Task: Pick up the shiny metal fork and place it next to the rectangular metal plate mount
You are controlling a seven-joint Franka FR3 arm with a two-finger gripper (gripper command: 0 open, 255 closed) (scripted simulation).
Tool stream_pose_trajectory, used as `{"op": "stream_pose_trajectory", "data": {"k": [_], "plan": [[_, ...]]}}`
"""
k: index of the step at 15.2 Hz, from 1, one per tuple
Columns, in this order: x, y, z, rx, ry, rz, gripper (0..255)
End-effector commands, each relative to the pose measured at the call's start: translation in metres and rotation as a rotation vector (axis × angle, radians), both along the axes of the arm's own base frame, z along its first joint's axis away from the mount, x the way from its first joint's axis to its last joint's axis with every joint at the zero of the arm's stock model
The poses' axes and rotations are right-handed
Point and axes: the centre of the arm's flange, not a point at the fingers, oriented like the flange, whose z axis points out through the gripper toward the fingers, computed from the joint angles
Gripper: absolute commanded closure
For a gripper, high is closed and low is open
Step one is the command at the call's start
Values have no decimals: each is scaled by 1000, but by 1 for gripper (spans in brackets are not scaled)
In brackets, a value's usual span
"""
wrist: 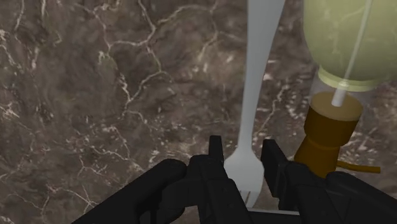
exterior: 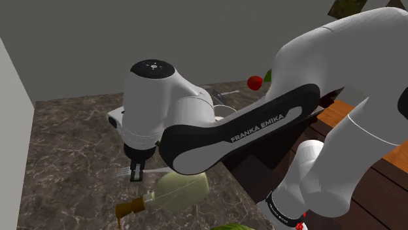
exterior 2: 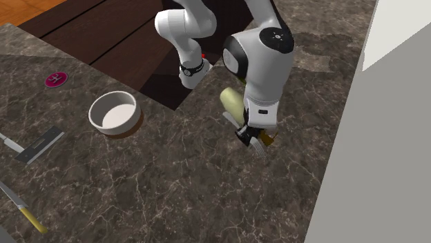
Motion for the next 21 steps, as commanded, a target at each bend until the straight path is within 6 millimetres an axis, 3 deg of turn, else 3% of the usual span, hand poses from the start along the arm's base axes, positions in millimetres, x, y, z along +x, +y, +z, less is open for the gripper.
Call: {"op": "stream_pose_trajectory", "data": {"k": [1, 8, 21], "plan": [[-1, 0, 11, 0, 0, 0, 255], [-1, 0, 46, 0, 0, 0, 255], [90, -146, 47, 0, 0, 0, 255]]}}
